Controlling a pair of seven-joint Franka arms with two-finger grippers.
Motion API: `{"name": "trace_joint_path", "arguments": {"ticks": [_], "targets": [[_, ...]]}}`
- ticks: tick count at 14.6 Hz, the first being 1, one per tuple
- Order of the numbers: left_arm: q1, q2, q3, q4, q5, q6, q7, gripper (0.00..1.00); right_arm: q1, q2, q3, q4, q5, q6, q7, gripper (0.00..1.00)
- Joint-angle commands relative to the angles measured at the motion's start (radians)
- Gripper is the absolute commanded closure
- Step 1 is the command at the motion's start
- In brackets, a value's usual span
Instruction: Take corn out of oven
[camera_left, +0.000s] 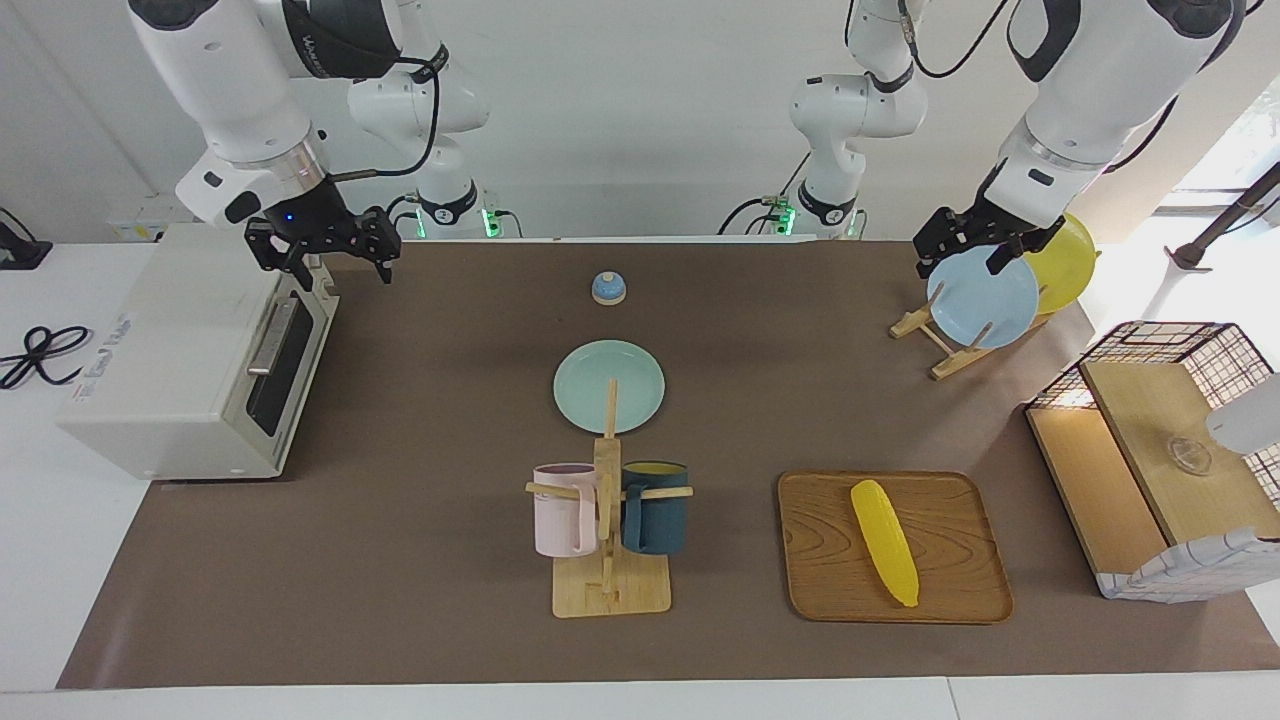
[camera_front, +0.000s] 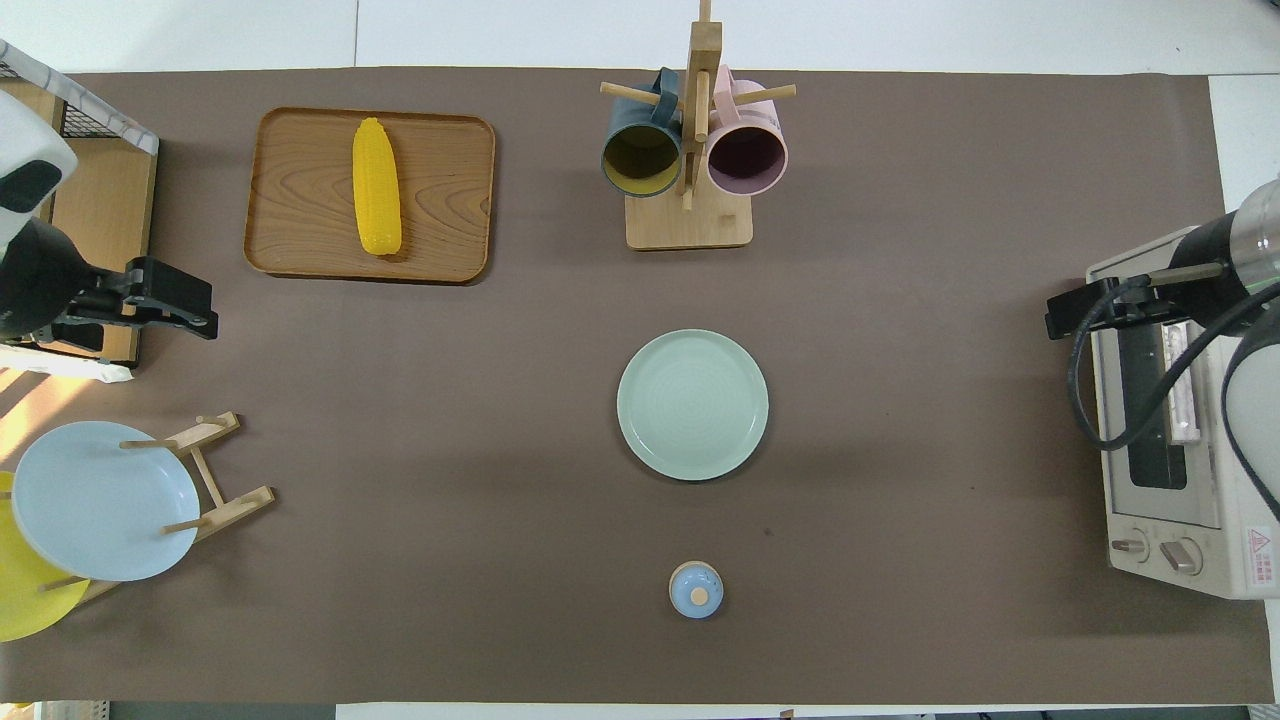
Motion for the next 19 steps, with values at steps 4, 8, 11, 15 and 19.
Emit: {"name": "trace_joint_path", "arguments": {"ticks": [4,8,11,15,19], "targets": [[0.025,-0.06,-0.015,-0.12,0.017,0.107,0.061,0.0,-0.004,0.009,-0.018,0.027,-0.004,-0.024,0.016,0.0],[0.027,-0.045,-0.016,-0.08,0.025,0.127,0.063,0.0,0.009,0.009,-0.046,0.047,0.005,-0.057,0.016,0.0],[0.028,-0.003,-0.015,-0.053,0.024,0.142,0.064,0.0,0.004,0.009,-0.047,0.047,0.001,-0.07,0.016,0.0],[0.025,-0.003,-0.016,-0.054,0.04,0.132,0.081,0.0,-0.004,0.02,-0.046,0.047,-0.005,-0.081,0.016,0.0],[0.014,-0.002,-0.018,-0.059,0.048,0.141,0.081,0.0,-0.004,0.02,-0.046,0.049,-0.004,-0.081,0.015,0.0]]}}
